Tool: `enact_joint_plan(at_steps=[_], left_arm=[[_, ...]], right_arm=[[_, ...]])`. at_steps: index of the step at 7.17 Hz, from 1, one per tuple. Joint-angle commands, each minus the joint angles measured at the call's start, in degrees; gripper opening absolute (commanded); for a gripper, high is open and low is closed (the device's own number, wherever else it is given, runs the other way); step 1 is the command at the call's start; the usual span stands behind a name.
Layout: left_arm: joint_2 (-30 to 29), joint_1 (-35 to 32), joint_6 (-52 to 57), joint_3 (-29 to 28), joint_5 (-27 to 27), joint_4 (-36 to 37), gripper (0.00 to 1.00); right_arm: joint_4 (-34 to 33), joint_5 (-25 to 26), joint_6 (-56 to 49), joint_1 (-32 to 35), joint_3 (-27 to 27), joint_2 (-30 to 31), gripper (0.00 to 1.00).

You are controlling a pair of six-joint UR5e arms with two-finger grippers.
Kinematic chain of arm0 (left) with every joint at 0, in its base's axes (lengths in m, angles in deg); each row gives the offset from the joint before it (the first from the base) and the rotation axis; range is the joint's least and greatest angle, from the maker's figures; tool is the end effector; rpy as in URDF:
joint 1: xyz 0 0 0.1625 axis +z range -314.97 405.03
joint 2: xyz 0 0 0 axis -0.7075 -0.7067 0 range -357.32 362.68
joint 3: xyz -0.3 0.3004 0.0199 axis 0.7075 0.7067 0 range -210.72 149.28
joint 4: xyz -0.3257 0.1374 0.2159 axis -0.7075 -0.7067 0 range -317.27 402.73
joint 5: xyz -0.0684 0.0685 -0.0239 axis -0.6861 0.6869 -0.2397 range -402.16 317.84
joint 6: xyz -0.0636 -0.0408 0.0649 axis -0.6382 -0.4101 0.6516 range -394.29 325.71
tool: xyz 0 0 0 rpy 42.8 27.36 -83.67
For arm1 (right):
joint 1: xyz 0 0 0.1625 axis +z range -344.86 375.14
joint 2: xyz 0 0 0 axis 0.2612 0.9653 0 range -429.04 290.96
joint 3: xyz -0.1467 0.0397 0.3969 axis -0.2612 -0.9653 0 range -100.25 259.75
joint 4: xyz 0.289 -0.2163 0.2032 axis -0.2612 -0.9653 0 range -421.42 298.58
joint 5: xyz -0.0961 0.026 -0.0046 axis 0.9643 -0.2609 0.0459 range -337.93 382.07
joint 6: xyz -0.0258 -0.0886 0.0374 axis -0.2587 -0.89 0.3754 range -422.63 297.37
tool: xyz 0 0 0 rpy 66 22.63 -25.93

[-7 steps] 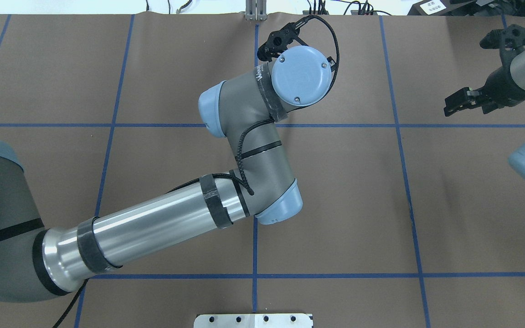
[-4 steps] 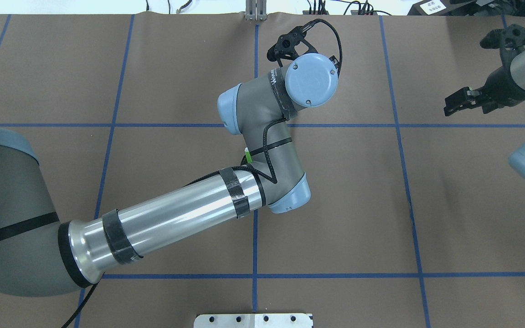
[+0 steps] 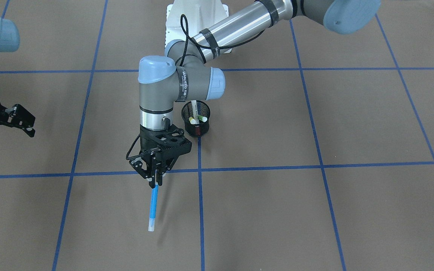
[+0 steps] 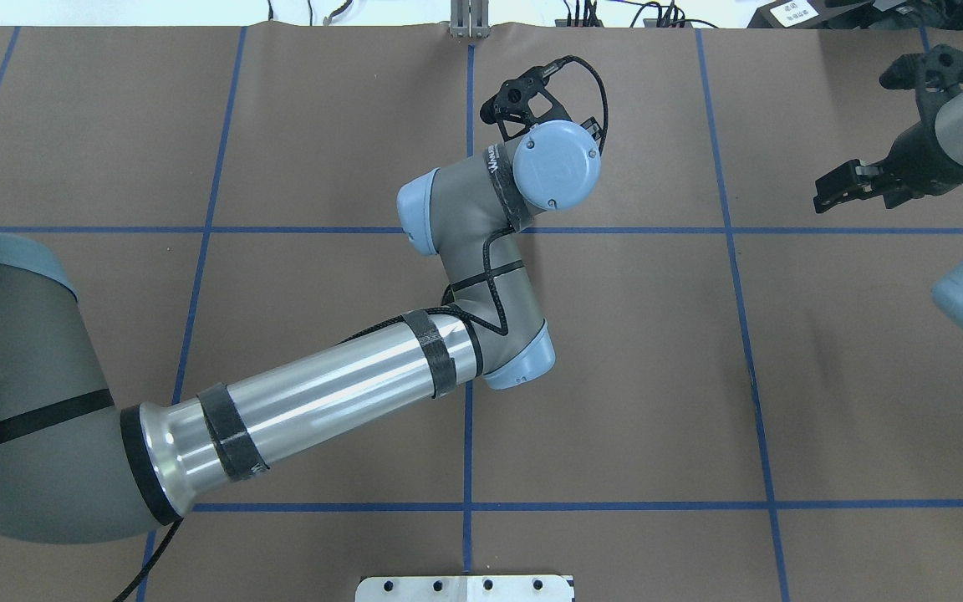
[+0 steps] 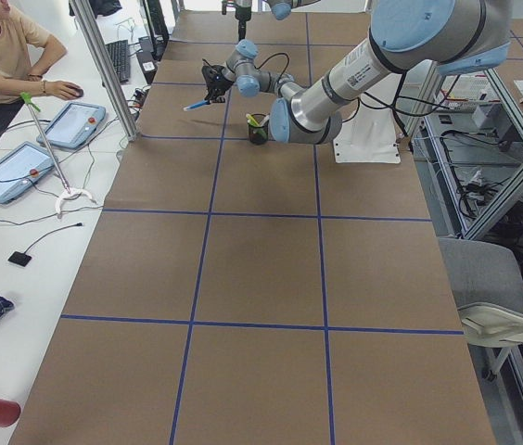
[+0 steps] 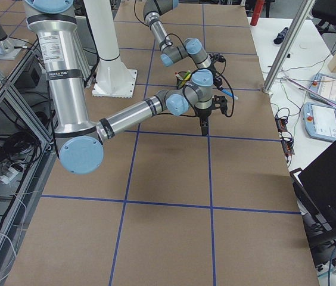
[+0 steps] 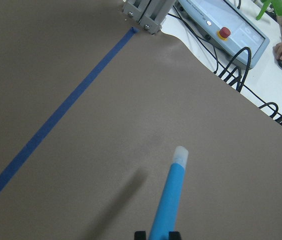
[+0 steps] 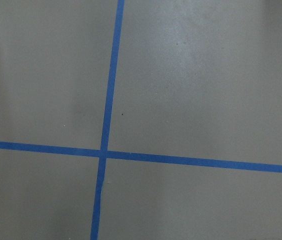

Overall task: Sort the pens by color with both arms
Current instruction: 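Carry the blue marker beyond the cup and lay it on the table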

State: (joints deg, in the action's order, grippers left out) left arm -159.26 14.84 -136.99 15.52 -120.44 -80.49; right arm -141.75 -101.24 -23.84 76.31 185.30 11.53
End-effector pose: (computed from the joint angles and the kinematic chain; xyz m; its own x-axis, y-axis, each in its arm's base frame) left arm 0.6861 -0.5768 0.0681 0.2615 -0.4012 -0.8779 0.7216 0.6853 -0.0983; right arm -0.1985 -0.5236 0.4279 0.7017 -0.0758 0.7084 -0.0551 0.9856 0.1601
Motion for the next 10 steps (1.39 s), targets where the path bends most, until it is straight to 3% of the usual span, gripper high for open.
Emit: enact_joint_plan(at_steps=[1,5,7,8,9,10], left_arm=[[-0.13,0.48,0.13,-1.33,0.06,-0.09,0.3],[-0.13,1.28,4.69,0.24,0.06,-0.09,0.62],[-0.04,1.11,11.44,4.27,-0.55,0.26,0.84],[0.22,1.02,13.38,6.2,-0.64,0.7,0.87],[0.48,0.84,13.92,9.01,-2.82,4.88,0.98],[0.66,0.06,16.02,14.52,-6.76,12.75,0.99]], right_arm=[[0.0,0.0,-0.03,0.0,-0.09,-0.07,1.0],[0.0,0.0,-0.03,0.0,-0.09,-0.07,1.0],[0.0,0.0,-0.03,0.0,-0.08,-0.15,1.0],[0.0,0.0,-0.03,0.0,-0.09,-0.24,1.0],[0.0,0.0,-0.03,0.0,-0.09,-0.24,1.0],[0.0,0.0,-0.03,0.0,-0.09,-0.24,1.0]])
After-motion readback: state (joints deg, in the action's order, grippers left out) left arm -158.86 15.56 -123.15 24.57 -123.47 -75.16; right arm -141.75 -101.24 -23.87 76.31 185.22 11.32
